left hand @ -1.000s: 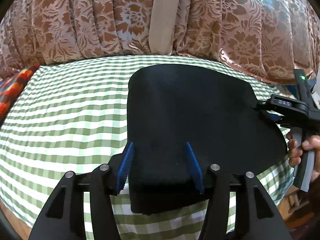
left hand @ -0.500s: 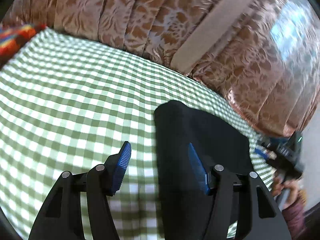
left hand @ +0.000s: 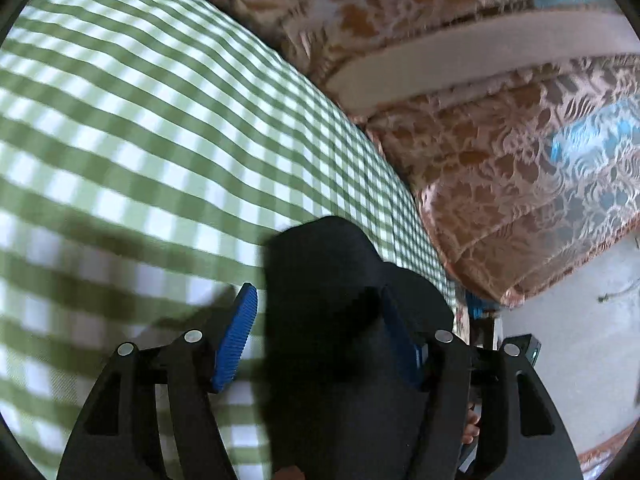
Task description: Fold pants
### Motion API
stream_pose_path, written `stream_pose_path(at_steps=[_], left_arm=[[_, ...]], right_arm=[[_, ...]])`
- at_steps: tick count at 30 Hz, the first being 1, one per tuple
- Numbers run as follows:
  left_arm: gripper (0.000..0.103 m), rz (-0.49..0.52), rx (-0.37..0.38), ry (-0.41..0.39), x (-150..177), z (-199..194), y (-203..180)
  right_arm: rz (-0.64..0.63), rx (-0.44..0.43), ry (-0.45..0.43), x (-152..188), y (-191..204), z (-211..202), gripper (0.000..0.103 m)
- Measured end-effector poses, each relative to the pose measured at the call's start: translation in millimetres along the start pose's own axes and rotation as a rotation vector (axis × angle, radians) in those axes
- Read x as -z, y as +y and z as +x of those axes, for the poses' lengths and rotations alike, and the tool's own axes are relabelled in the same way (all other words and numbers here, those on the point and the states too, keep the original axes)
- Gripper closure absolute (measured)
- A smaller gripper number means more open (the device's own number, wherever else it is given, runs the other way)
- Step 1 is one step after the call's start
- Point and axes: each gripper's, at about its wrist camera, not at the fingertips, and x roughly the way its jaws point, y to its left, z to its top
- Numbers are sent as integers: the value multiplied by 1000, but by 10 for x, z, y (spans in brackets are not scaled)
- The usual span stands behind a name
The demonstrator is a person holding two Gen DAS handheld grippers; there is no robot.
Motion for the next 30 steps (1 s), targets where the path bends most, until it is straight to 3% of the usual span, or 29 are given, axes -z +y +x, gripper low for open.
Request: stream_pose_path(at_steps=[3, 4, 7, 10, 11, 12, 13, 15, 17, 18, 19, 24, 27, 30], left_arm=[[42, 43, 3, 34, -26, 153, -71], [54, 77, -17, 23, -31, 165, -123], [73, 232, -117, -54, 93, 100, -416], [74, 453, -288, -142, 341, 67, -794], [74, 484, -343, -151, 387, 91, -850], [74, 472, -364, -146, 376, 124, -831], [72, 453, -370, -133, 346, 151, -782], [64, 381, -398, -108, 275, 207, -643], [58, 346, -360, -121, 268, 133, -605], [43, 338, -350, -139, 282, 61, -601], [39, 338, -350, -151, 295, 3, -589], [38, 322, -288, -118, 524, -204, -462], [25, 321, -189, -87, 728, -275, -401], [24, 322, -146, -61, 902, -261, -359]], right_arm=[[10, -5, 8, 20, -32, 32, 44], [7, -10, 8, 26, -31, 38, 48], [-15, 14, 13, 36, -1, 66, 51], [-25, 15, 16, 34, 5, 94, 50], [-24, 13, 20, 24, 1, 101, 49], [-20, 11, 26, 22, -2, 99, 46], [-11, 6, 28, 19, -13, 79, 36], [-6, -20, 27, 31, -46, 19, 27], [-10, -51, 29, 61, -78, -43, 22], [-5, -81, 40, 82, -103, -67, 21], [3, -104, 50, 101, -120, -83, 20], [4, -220, 158, 264, -200, -89, 19], [3, -245, 205, 385, -233, -68, 19], [9, -285, 235, 452, -272, -36, 19]])
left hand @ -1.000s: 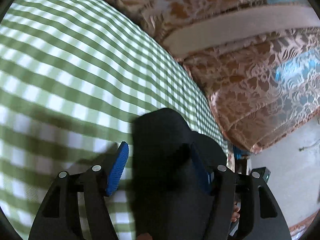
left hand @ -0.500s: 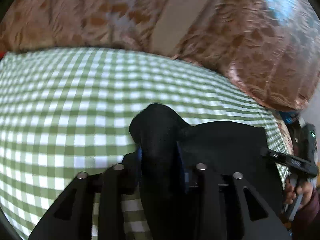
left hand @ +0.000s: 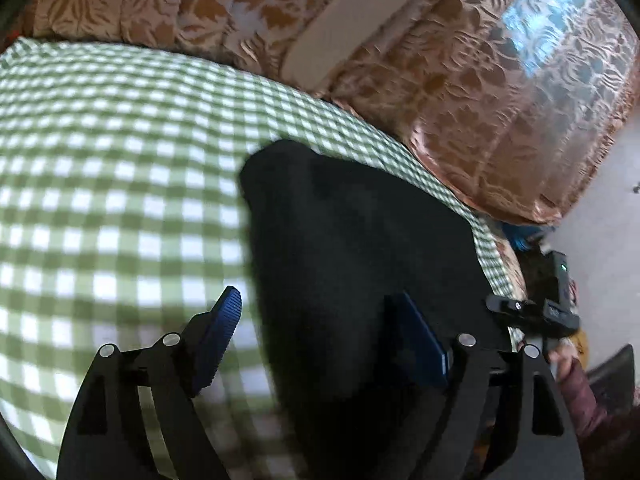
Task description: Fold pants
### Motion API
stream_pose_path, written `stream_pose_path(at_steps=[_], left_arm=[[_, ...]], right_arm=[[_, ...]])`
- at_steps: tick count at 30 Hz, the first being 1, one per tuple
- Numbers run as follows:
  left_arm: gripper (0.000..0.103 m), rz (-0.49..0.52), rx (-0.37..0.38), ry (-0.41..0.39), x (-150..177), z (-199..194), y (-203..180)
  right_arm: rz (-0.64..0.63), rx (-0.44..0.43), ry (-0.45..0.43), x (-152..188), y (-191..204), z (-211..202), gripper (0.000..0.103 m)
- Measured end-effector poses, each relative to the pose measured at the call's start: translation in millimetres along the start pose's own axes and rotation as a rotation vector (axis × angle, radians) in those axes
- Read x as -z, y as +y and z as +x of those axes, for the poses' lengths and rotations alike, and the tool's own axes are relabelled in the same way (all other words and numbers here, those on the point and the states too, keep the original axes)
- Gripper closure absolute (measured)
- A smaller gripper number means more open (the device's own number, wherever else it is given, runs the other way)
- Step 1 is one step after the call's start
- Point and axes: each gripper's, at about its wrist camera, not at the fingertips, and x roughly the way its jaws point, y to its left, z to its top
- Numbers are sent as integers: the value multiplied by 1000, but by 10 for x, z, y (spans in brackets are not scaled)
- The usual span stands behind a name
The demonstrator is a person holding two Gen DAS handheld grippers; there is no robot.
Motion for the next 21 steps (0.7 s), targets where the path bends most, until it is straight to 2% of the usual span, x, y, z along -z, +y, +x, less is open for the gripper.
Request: stream_pose_path(at_steps=[2, 6, 8, 11, 14, 16, 19, 21], left_arm=[[24, -41, 53, 31, 110, 39, 41], [24, -115, 138, 44, 171, 108, 101], [24, -134, 142, 37, 153, 151, 93], [24, -136, 142, 47, 105, 223, 53], [38, -136, 128, 47, 65, 285, 47], [54, -129, 130, 36, 74, 262, 52], [64, -60, 106, -7, 108, 131, -71], [66, -23, 95, -24, 121, 44, -157]], right_arm=[[18, -26, 7, 1, -38, 33, 19], [26, -60, 12, -35, -85, 82, 20], [24, -55, 8, -66, -99, 103, 24], [-9, -39, -4, -91, -61, 118, 43], [-59, -12, -26, -61, 28, 93, 50], [-83, 10, -36, -33, 75, 66, 54], [-133, 35, -50, -17, 231, 0, 58], [-158, 43, -58, -22, 330, -34, 59]])
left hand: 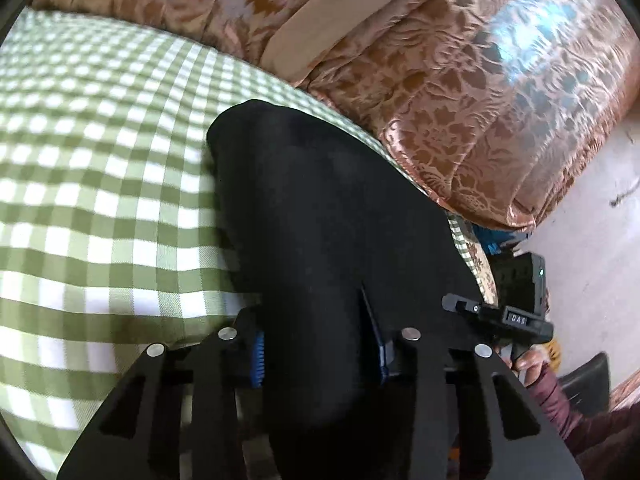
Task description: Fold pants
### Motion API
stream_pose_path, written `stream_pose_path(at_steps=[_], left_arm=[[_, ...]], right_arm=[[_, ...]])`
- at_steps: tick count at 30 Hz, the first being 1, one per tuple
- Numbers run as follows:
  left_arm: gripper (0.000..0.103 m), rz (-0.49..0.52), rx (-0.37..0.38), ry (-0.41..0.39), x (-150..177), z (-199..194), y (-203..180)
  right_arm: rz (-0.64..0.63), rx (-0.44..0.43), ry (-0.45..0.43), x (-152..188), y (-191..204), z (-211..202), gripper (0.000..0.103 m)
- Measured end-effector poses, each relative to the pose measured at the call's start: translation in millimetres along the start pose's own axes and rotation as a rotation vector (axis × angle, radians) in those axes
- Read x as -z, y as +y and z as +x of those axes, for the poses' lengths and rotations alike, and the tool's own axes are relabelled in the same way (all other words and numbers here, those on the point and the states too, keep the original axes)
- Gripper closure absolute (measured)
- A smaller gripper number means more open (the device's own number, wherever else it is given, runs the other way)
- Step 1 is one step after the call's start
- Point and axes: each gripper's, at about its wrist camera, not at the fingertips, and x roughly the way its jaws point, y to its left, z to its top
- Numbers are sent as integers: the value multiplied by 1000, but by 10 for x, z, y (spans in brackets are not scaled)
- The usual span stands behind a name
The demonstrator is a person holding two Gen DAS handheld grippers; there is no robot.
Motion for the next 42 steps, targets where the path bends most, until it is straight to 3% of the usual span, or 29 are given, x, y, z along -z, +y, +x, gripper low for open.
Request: stream_pose_path(at_steps=[6, 12, 21, 29, 35, 42], left_arm=[[67, 49, -14, -56, -94, -200, -137], [67, 95, -51, -118, -474, -287, -165], [67, 121, -142, -131, -1110, 3, 129], [67, 114, -197, -111, -1572, 285, 395], [67, 97, -216, -79, -1774, 510, 586], [66, 73, -247, -69, -1519, 631, 852]], right_arm=[[-70, -1, -28, -228, 226, -20, 60], [-114, 3, -44, -691, 289, 295, 60], [-131, 25, -26, -1387, 173, 836, 60], [-117, 36, -4, -1786, 13, 1203, 59], [-58, 10, 19, -1831, -264, 1428, 57], [-34, -32, 37, -1760, -473, 1544, 53]])
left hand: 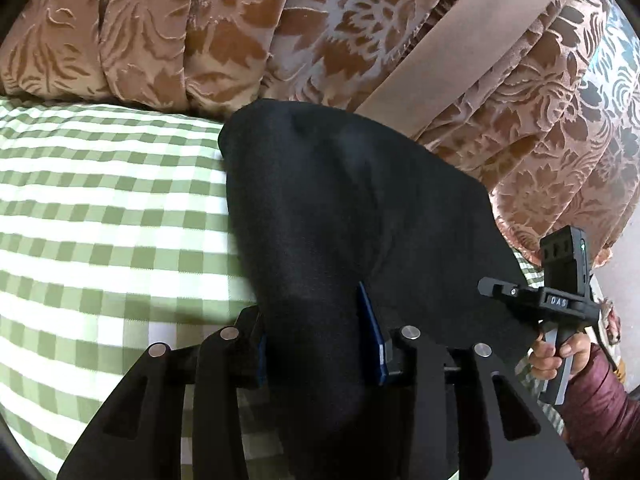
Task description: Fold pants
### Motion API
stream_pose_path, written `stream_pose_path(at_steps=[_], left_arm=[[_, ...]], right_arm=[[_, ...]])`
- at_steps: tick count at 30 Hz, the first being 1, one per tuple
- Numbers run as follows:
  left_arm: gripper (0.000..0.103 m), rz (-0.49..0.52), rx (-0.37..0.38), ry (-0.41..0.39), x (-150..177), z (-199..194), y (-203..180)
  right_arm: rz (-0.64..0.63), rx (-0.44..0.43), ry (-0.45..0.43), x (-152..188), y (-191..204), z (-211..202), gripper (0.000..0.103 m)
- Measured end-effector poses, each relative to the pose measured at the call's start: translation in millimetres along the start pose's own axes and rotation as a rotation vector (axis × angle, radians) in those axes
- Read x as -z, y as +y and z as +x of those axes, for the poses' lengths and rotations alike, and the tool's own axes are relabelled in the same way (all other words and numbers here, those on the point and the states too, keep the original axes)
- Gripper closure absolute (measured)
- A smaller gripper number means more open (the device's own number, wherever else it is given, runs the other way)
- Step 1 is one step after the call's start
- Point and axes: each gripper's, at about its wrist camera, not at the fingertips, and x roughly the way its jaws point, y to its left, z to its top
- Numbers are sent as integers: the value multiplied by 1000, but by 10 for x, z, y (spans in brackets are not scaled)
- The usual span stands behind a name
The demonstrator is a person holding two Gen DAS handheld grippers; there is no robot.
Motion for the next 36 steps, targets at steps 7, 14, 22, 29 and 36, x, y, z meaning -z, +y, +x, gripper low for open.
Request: stream_pose_path(at_steps=[7, 14, 22, 29, 36], left_arm=[[59, 4, -71, 14, -48, 31, -16], [54, -20, -168, -13, -88, -105, -200], [54, 41, -295, -73, 30, -300, -362], [54, 82, -366, -78, 119, -348, -459], [54, 98, -370, -138, 165, -666, -682]], right_arm=[[1, 33, -19, 25, 66, -54, 46], [-24, 92, -38, 58, 188, -273, 36], [-31, 156, -53, 229, 160, -435, 29], [-30, 228, -70, 299, 172, -414, 27], [-21, 275, -134, 402, 329, -686, 22]])
